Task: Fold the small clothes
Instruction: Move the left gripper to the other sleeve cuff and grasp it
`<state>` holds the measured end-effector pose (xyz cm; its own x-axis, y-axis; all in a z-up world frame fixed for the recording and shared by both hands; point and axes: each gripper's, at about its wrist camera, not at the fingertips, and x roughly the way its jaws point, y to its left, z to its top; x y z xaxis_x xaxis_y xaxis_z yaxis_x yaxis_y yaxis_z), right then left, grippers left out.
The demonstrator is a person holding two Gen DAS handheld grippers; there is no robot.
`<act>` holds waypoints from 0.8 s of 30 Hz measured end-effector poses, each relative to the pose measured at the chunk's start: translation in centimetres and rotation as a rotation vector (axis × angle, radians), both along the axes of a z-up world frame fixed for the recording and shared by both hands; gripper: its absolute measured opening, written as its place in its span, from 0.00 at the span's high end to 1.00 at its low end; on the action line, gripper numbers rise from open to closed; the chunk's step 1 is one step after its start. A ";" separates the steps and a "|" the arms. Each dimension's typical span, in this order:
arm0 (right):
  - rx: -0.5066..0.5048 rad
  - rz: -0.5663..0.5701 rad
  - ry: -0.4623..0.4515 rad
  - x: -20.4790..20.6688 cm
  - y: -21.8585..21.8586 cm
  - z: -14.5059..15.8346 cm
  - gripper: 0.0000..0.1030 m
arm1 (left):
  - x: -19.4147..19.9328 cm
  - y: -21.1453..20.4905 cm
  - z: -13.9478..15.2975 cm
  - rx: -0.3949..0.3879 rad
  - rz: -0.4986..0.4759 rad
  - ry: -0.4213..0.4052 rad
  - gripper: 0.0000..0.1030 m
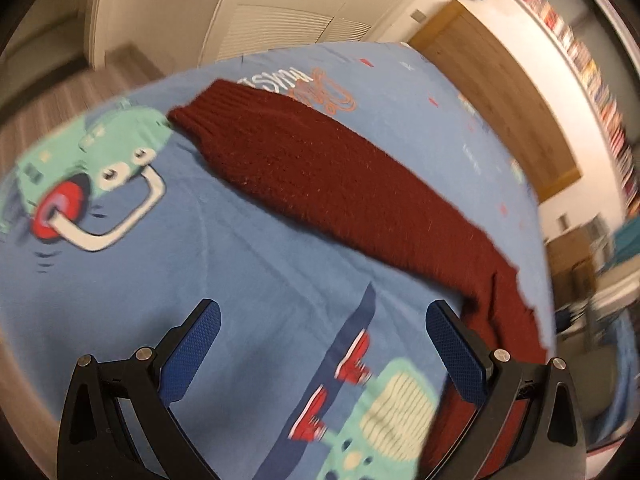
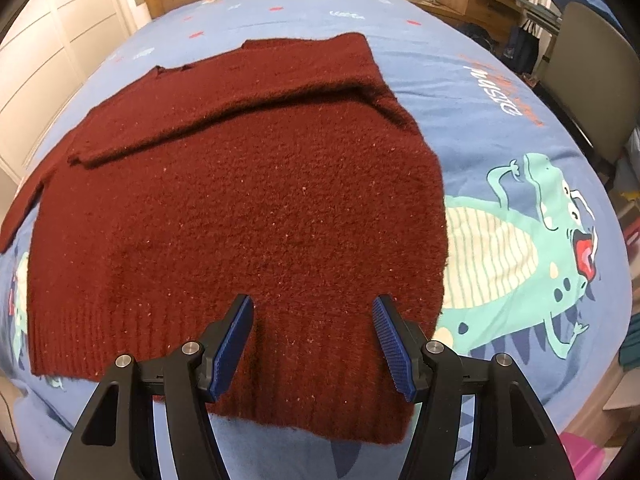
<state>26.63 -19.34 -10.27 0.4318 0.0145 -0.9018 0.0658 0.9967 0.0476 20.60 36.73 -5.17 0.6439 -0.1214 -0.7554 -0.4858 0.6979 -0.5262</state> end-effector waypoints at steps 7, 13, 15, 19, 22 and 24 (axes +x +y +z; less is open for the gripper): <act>0.001 -0.027 0.031 0.4 -0.4 -1.1 0.38 | 2.1 4.4 -2.7 -0.185 0.097 -0.054 0.08; 0.006 -0.037 0.041 1.0 -0.7 -1.6 0.38 | 3.1 7.2 -4.6 -0.292 0.168 -0.108 0.23; 0.003 -0.035 0.044 1.3 -0.5 -1.7 0.38 | 3.3 7.9 -4.8 -0.315 0.187 -0.141 0.30; 0.005 -0.036 0.049 1.8 -0.5 -1.9 0.38 | 4.0 9.8 -5.5 -0.370 0.229 -0.197 0.46; 0.009 -0.035 0.051 2.0 -0.6 -2.0 0.38 | 4.6 11.1 -5.9 -0.406 0.259 -0.242 0.54; 0.012 -0.035 0.052 2.1 -0.7 -2.1 0.38 | 5.1 12.0 -6.3 -0.429 0.277 -0.265 0.60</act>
<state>28.71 -20.04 -12.34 0.3847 0.0116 -0.9230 0.1029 0.9932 0.0554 25.72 48.71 -11.43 0.8558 -0.1811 -0.4845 -0.4333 0.2608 -0.8627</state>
